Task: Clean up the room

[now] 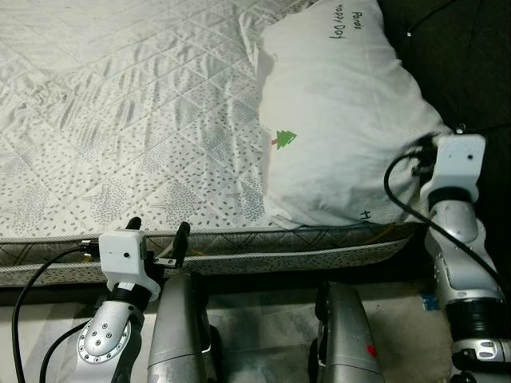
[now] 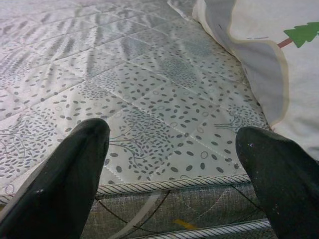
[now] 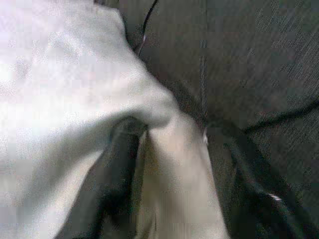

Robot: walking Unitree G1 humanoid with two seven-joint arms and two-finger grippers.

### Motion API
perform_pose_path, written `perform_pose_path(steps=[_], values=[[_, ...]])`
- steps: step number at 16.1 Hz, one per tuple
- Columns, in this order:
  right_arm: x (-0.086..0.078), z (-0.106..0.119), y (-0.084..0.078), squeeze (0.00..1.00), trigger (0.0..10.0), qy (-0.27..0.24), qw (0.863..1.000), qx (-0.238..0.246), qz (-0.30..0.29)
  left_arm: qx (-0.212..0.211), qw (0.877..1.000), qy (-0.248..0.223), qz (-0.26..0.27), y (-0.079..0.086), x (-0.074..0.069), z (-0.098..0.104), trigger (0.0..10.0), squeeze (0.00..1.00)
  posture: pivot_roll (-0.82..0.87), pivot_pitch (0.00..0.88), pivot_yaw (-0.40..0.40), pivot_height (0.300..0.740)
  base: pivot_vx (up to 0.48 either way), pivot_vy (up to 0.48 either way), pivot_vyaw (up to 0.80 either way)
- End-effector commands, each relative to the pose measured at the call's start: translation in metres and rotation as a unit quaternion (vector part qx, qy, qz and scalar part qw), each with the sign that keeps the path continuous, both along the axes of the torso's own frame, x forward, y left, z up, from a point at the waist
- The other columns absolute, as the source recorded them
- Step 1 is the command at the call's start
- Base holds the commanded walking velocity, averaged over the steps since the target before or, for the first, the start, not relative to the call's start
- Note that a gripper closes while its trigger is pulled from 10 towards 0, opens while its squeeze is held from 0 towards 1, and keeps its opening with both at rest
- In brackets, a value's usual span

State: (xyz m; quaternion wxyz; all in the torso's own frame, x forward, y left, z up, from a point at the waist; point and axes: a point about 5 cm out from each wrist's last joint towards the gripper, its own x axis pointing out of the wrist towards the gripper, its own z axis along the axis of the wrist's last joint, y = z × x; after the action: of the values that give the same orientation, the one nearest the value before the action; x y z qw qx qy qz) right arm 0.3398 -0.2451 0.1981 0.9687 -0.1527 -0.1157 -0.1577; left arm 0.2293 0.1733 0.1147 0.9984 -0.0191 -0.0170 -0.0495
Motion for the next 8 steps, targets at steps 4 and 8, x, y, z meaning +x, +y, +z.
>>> perform_pose_path(steps=[4,8], values=[[0.000,0.033,-0.008,1.00,10.0,-0.059,0.998,-0.021,-0.021,0.003,1.000,0.005,0.005,0.002,-0.002,-0.002,10.0,0.00,0.12,0.214,0.003,0.543,0.000,0.000,0.00],[0.012,0.030,0.016,1.00,10.0,-0.053,0.998,0.005,0.033,0.000,1.000,0.005,0.004,0.000,-0.002,-0.003,10.0,0.00,0.12,0.217,0.005,0.543,0.000,0.000,0.00]])
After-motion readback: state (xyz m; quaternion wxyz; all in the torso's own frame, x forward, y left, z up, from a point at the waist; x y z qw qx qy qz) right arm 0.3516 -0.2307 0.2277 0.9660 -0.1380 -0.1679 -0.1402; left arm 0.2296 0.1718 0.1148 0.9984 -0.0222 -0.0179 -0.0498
